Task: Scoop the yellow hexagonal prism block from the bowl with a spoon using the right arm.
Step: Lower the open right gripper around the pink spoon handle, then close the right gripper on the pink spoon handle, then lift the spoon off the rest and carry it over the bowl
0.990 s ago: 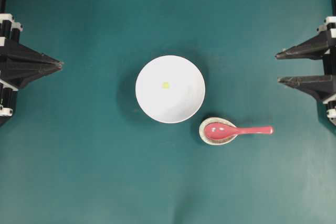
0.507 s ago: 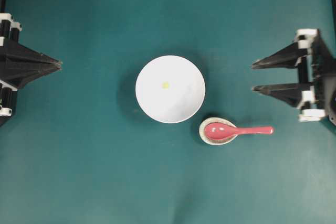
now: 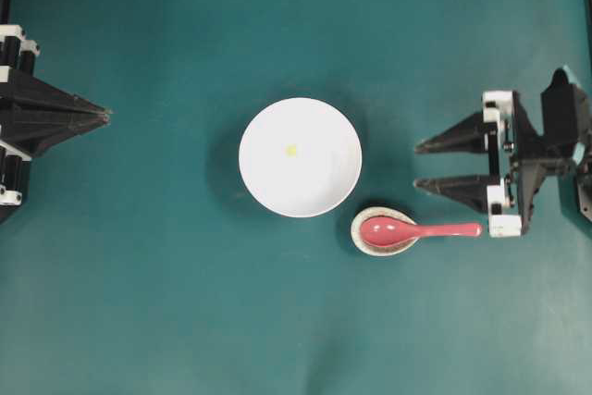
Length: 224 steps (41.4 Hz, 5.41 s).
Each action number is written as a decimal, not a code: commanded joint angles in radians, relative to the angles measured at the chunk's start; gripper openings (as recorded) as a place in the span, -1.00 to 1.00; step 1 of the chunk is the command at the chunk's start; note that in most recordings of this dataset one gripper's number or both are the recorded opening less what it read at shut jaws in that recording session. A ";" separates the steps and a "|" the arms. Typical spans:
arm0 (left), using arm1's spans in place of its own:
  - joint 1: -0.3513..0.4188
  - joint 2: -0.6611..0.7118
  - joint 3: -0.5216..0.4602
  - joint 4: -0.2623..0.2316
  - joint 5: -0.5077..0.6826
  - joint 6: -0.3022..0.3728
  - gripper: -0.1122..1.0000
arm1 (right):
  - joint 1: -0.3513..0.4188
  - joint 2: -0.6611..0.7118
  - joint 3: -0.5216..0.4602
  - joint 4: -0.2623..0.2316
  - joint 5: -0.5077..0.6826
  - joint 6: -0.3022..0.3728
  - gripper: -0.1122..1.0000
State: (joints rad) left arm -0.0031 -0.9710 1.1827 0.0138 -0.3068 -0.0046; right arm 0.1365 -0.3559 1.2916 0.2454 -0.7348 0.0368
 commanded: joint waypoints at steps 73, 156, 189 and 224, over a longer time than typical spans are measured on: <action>-0.002 0.011 -0.020 0.003 0.037 -0.003 -0.79 | 0.417 0.383 0.028 0.403 -0.250 -0.003 0.24; 0.009 0.017 -0.018 0.002 0.049 0.002 -0.79 | 0.417 0.362 0.000 0.403 -0.216 -0.091 -0.38; 0.009 0.014 -0.020 0.003 0.048 0.005 -0.79 | 0.150 -0.123 -0.078 0.402 0.296 -0.311 -0.38; 0.009 0.020 -0.020 0.003 0.074 -0.002 -0.79 | -0.284 -0.074 -0.520 0.331 1.063 -0.411 -0.38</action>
State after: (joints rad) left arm 0.0046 -0.9603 1.1827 0.0138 -0.2347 -0.0046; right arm -0.1381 -0.4495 0.8191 0.5829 0.3068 -0.3743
